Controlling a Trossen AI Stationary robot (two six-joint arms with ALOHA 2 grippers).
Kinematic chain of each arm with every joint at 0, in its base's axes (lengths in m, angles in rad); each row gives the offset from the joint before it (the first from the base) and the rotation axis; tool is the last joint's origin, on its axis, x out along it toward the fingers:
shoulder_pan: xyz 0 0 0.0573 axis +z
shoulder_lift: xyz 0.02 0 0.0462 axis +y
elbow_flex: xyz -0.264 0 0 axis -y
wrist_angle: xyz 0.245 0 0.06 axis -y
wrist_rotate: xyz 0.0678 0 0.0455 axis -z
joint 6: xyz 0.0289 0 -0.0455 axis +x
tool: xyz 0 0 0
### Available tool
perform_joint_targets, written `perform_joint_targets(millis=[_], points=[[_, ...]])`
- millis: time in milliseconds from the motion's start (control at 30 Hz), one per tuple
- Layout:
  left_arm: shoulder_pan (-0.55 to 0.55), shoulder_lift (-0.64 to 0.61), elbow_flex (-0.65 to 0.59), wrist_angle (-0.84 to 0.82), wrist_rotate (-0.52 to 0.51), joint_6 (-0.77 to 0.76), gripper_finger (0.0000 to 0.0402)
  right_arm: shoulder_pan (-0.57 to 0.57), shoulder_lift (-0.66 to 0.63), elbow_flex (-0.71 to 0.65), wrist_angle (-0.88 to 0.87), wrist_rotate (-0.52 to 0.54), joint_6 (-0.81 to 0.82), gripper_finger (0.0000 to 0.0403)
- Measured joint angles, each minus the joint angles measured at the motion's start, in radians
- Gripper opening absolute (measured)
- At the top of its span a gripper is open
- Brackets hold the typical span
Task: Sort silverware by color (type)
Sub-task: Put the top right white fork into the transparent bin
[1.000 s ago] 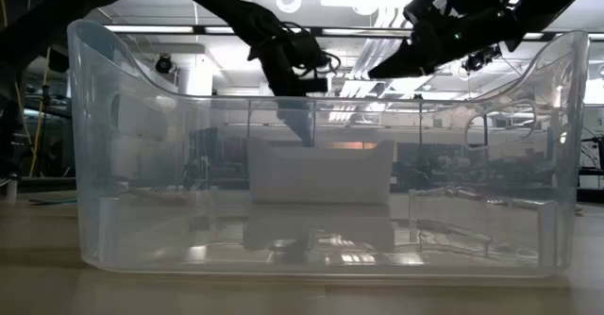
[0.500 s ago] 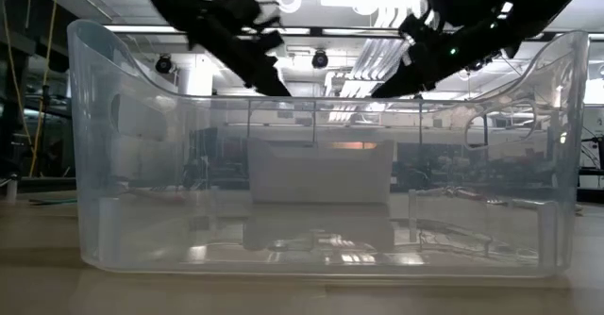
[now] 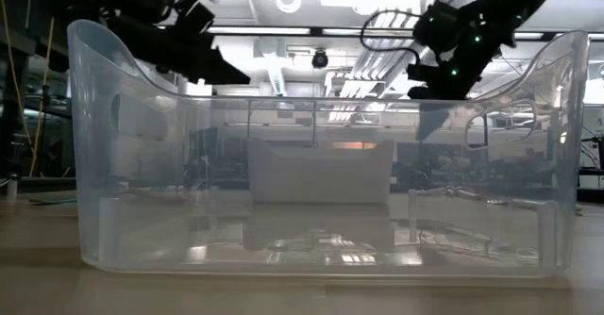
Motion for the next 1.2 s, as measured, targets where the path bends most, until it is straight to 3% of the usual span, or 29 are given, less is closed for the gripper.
perform_joint_targets(millis=[200, 400, 700, 933, 1200], points=[[-0.017, -0.032, -0.08, 0.056, -0.004, -0.001, 0.0, -0.136, 0.099, 0.172, -0.306, 0.0, -0.172, 0.0096], [-0.017, -0.031, -0.103, 0.072, -0.005, -0.001, 0.0, -0.209, 0.291, 0.317, -0.464, -0.019, -0.384, 0.0148], [-0.017, -0.03, -0.104, 0.069, -0.005, 0.0, 0.0, -0.206, 0.492, 0.376, -0.495, 0.01, -0.642, 0.0192], [-0.017, -0.03, -0.104, 0.07, -0.005, 0.0, 0.0, -0.213, 0.537, 0.376, -0.434, 0.058, -0.743, 0.0199], [-0.017, -0.03, -0.104, 0.07, -0.004, -0.011, 0.0, -0.242, 0.568, 0.376, -0.415, -0.015, -0.79, 0.0199]])
